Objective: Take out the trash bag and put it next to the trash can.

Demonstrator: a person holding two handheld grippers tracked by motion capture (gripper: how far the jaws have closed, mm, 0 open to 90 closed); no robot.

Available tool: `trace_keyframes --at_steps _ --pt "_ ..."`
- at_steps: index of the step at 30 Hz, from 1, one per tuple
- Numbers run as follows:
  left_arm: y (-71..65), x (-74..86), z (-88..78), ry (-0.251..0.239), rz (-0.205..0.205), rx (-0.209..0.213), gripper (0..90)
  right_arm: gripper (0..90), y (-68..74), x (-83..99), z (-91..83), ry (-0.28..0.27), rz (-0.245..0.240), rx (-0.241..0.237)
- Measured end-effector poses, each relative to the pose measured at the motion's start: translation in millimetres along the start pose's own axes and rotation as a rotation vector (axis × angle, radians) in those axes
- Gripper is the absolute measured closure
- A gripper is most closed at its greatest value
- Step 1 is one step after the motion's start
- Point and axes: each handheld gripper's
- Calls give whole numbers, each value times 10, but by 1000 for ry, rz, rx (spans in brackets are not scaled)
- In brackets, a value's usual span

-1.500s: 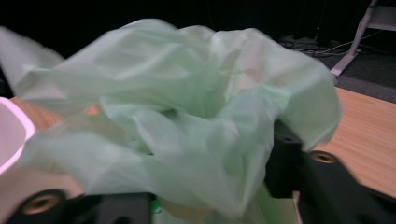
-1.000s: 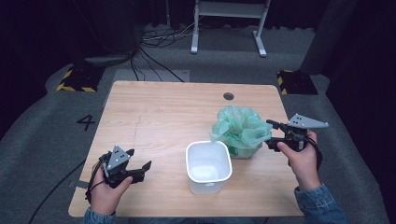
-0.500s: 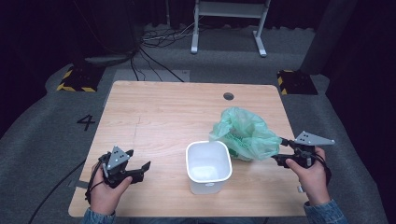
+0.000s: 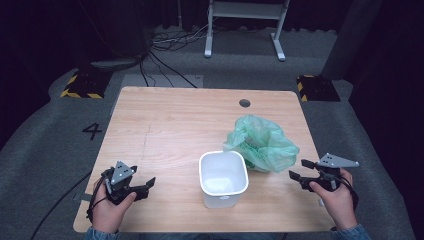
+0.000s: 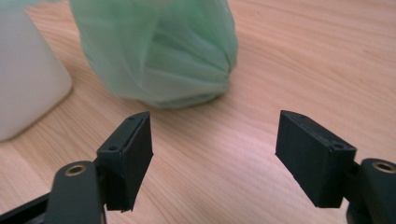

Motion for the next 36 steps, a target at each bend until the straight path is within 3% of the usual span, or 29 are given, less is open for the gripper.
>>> trace_keyframes --at_steps 6,10,23,32,36 --pt "86 122 -22 28 -5 -17 217 250 -42 173 -2 28 18 26" --pt "142 235 -23 51 5 -62 206 246 -61 270 -19 39 34 35" --pt "235 410 -68 86 38 -46 187 213 -66 579 -44 62 43 91" --pt "336 497 -101 112 22 -55 171 209 -47 668 -12 84 29 119" --pt "371 525 -80 121 46 -67 171 205 -43 685 14 114 15 124"
Point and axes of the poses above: each handheld gripper's, and its own axes: z roughly forward along the jaws, x roughly out of its underside, y roughly to its left, and after that the axes turned 4 degrees about -y, right-handed
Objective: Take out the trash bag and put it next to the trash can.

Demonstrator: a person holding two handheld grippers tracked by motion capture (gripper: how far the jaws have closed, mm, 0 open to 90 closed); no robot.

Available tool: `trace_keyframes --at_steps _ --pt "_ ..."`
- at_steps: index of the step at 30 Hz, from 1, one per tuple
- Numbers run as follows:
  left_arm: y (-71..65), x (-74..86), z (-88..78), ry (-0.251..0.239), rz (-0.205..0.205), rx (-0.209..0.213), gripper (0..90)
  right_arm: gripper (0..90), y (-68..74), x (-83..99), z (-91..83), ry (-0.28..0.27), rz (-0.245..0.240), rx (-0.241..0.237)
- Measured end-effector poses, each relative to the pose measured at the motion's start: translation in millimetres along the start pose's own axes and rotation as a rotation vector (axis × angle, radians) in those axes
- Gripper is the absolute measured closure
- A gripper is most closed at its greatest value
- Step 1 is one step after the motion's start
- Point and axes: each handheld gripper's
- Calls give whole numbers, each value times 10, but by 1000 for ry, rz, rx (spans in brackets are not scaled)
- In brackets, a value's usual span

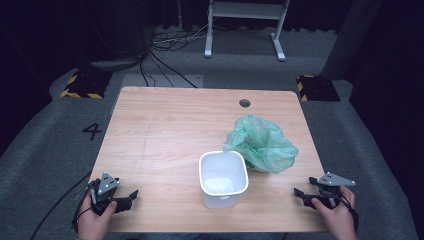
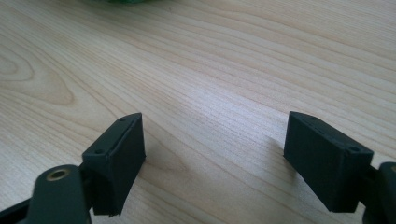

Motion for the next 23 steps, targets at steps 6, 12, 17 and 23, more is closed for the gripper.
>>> trace_keyframes --at_steps 6,12,17,23 --pt "43 26 54 5 11 45 153 159 -2 -4 14 7 10 20" --pt "79 14 75 20 -44 12 135 124 -16 -23 40 14 22 30" --pt "88 -2 99 28 -60 1 91 102 -30 -41 66 19 20 37" --pt "86 -1 100 27 -60 -4 89 97 -30 -45 70 22 23 39"
Point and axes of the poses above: each handheld gripper's, and its own axes: z roughly forward along the jaws, x roughly out of its underside, y roughly to its left, and after that the axes turned 4 degrees about -y, right-handed
